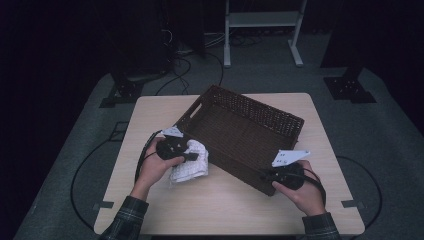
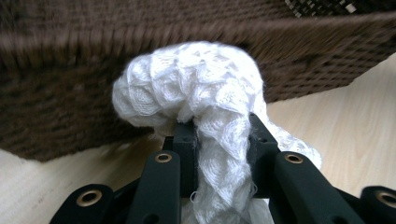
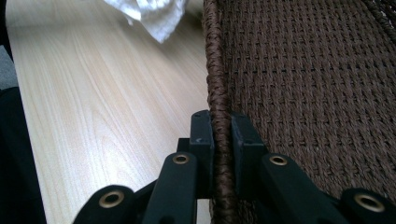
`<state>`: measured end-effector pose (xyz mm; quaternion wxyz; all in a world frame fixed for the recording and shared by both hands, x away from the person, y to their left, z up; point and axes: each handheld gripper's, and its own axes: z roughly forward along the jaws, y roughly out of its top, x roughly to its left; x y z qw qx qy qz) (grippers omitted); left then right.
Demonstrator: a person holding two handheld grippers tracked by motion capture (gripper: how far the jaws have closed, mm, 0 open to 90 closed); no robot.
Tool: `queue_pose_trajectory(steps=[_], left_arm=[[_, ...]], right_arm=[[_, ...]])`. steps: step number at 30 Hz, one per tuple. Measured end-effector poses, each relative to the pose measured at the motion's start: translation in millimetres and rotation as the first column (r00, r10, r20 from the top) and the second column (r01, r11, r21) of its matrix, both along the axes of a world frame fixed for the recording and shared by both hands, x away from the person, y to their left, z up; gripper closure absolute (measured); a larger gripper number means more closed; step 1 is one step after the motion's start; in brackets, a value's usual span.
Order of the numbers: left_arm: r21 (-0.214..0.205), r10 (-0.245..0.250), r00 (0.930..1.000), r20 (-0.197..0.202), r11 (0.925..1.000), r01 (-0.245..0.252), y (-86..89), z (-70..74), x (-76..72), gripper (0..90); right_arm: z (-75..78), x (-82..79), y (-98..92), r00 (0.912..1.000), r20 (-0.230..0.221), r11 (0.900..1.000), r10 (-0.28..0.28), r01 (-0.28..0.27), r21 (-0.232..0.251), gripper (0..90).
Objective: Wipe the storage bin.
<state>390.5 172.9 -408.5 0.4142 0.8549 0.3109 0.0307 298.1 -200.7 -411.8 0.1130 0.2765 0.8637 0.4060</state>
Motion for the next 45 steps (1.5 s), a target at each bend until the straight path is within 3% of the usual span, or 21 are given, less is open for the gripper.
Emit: queue_pose_trajectory(steps=[5,9,12,16,22,24,29,33,37,40,45], left_arm=[[-0.011,-0.013,0.9993,0.036,0.9998,0.013,-1.1,11.4,-4.9,70.4],[-0.056,-0.042,0.9986,0.031,0.9974,0.044,-3.9,14.8,-8.8,70.5],[-0.063,-0.055,0.9979,0.034,0.9964,0.058,-6.8,16.3,-10.7,70.5],[-0.039,-0.058,0.9977,0.036,0.9975,0.059,-11.0,14.1,-9.9,70.5],[-0.010,-0.039,0.9992,-0.006,0.9992,0.039,-12.1,-1.1,-4.2,70.6],[0.022,-0.032,0.9995,-0.007,0.9992,0.032,-13.4,-7.1,-1.9,70.6],[0.052,-0.022,0.9984,-0.051,0.9983,0.025,-19.5,-24.0,3.8,70.5],[0.109,-0.023,0.9978,-0.062,0.9936,0.030,-22.2,-33.7,7.4,70.5],[0.128,-0.018,0.9960,-0.087,0.9913,0.029,-24.7,-44.1,9.4,70.5],[0.176,-0.018,0.9944,-0.104,0.9837,0.036,-26.7,-51.8,11.4,70.5],[0.169,-0.019,0.9940,-0.108,0.9849,0.038,-27.2,-53.4,11.9,70.4]], right_arm=[[0.0,0.0,-0.1,1.0000,-0.002,1.0000,-0.001,0.001,0.001,80.9],[0.0,0.1,0.1,1.0000,-0.001,1.0000,-0.001,0.001,0.000,81.0],[0.0,0.1,0.1,1.0000,-0.001,1.0000,-0.001,0.001,0.000,81.0],[0.0,0.0,0.1,1.0000,-0.001,1.0000,0.000,0.000,-0.001,81.0],[0.0,0.1,0.2,1.0000,-0.001,1.0000,-0.001,0.001,0.000,81.0],[0.0,0.1,0.3,1.0000,-0.001,1.0000,-0.002,0.002,-0.001,81.0],[-0.1,-0.1,0.2,1.0000,-0.001,1.0000,-0.001,0.001,-0.001,81.0],[-0.1,0.1,0.2,1.0000,-0.001,1.0000,0.000,0.000,0.000,81.0],[-0.2,0.2,0.2,1.0000,-0.002,1.0000,-0.001,0.001,0.000,80.9],[-0.1,-0.1,0.4,1.0000,-0.002,1.0000,-0.002,0.002,-0.001,80.9],[-0.2,-0.1,0.3,1.0000,-0.003,1.0000,-0.001,0.001,0.000,80.9]])
